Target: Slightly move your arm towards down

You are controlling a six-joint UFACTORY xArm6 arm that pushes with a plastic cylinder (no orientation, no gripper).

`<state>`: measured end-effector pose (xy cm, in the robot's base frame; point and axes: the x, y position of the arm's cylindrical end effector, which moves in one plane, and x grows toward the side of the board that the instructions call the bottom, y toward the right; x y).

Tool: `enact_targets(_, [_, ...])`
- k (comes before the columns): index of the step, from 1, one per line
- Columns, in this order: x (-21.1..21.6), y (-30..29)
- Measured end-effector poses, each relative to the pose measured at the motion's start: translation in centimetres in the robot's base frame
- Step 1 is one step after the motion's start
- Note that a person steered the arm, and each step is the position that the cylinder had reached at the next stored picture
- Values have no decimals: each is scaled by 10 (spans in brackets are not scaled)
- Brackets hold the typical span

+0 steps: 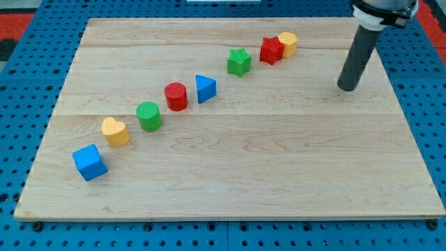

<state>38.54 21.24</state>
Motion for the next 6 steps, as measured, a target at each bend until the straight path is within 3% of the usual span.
enact_targets(6, [11,-10])
